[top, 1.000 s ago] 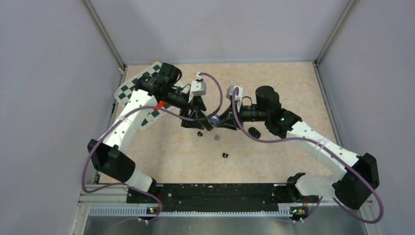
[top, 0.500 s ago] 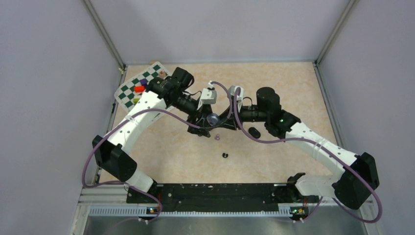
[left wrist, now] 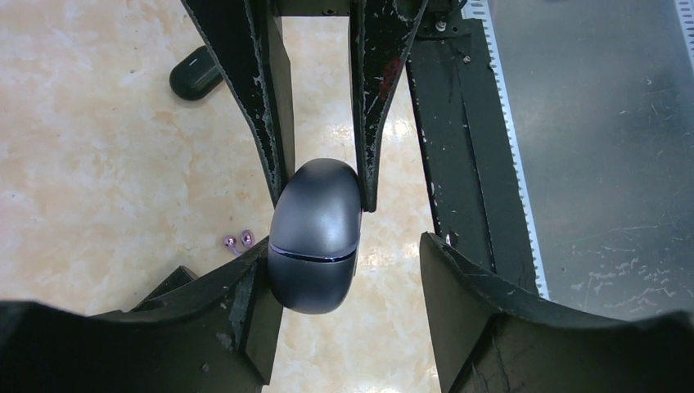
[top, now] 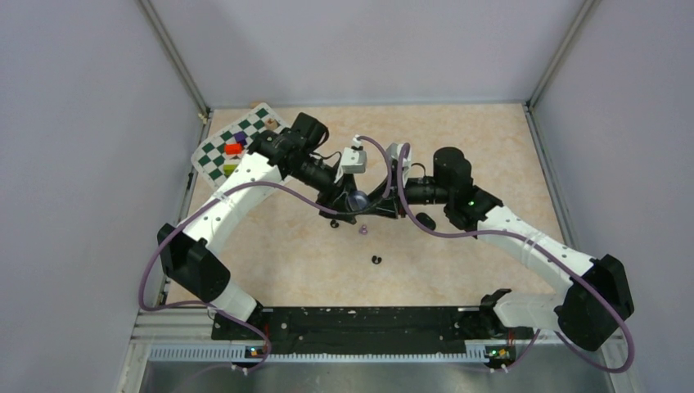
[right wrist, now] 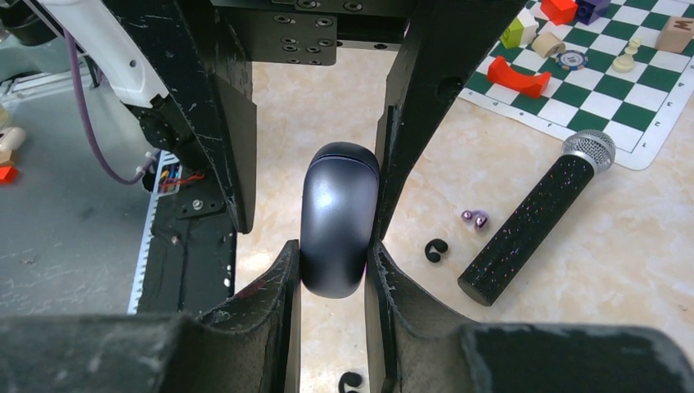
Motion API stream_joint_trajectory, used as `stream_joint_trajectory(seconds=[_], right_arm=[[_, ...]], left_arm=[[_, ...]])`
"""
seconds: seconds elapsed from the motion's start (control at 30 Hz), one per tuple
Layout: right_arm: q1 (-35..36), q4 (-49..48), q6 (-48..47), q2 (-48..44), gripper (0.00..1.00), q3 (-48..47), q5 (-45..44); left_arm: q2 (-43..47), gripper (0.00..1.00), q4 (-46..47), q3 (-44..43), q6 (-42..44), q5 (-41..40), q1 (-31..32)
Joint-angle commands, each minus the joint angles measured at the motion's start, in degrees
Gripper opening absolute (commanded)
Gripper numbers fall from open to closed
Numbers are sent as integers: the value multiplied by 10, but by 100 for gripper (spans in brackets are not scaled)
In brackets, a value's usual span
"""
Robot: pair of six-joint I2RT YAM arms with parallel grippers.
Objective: Insert the wireless bluetooth earbuds into the charging case
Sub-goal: Open the charging case.
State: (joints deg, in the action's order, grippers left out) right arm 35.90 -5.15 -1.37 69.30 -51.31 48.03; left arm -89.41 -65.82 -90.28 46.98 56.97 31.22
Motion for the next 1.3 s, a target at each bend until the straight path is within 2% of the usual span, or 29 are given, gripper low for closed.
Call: stream_joint_trajectory(seconds=[0.0, 0.27, 0.47, 0.6, 0.83, 0.9, 1.0, 1.13, 1.27], right_arm=[[-9, -49, 6, -14, 8, 6, 17], [-28, -92, 44, -22, 8, 24, 37], [-29, -91, 39, -18, 7, 26, 36], [-29, -92, 40, -16, 6, 27, 39], [-29, -90, 37, -16, 8, 28, 37], [-29, -89, 36, -15, 12, 27, 36], [-30, -85, 34, -17, 31, 25, 34], [-39, -73, 35, -23, 52, 17, 35], [-64, -65, 47, -40, 60, 7, 63]], left_arm=[[17, 64, 28, 6, -22, 17, 2], [20, 64, 39, 9, -31, 23, -3], [22, 59, 49, 11, -40, 22, -4], [19, 48, 57, 11, -49, 18, -4], [13, 18, 72, 10, -64, 12, -4], [14, 10, 73, 11, -65, 10, -4], [17, 1, 75, 15, -65, 8, -4], [23, 0, 82, 25, -65, 6, -4], [25, 0, 84, 29, -64, 5, -4]])
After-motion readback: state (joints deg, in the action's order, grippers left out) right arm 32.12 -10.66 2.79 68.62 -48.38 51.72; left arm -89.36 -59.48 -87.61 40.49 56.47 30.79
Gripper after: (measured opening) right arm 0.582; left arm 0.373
